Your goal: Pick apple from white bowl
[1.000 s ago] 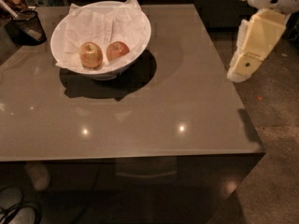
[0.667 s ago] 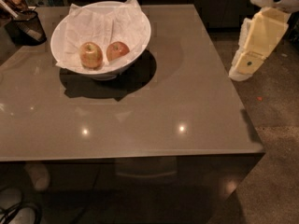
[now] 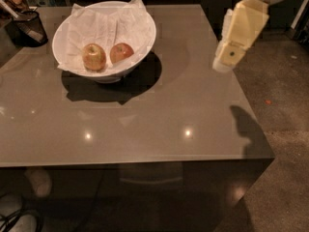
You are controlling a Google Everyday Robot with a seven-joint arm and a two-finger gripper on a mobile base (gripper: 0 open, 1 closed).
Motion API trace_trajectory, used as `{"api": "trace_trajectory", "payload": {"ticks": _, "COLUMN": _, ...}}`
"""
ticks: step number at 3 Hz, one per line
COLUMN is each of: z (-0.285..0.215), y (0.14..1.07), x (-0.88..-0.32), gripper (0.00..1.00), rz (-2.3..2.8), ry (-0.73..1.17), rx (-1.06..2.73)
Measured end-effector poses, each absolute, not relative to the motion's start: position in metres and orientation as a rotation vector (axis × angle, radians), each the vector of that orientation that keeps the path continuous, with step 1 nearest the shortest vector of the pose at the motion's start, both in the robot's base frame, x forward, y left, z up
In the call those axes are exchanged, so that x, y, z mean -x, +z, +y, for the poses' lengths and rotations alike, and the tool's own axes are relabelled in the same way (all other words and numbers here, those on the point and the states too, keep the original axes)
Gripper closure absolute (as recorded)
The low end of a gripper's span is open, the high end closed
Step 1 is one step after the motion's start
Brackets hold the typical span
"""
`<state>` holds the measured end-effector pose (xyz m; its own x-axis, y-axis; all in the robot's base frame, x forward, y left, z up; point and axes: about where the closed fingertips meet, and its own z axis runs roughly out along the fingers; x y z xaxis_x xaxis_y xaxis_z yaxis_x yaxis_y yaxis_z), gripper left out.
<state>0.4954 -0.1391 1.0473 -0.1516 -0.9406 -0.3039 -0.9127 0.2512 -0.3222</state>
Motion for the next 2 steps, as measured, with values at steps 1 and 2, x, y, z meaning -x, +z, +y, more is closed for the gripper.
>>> {"api": "trace_trajectory", "payload": {"ticks": 1, "z": -0.116, "y": 1.052, "x": -0.532, "gripper": 0.0, "rz": 2.094, "ry": -0.044, "rx": 1.684}}
{"api": "trace_trajectory", "payload": {"ticks": 2, "z": -0.099, "y": 1.058, "x": -0.554, "gripper": 0.0, "rz": 2.071, "ry": -0.023, "rx": 1.682}}
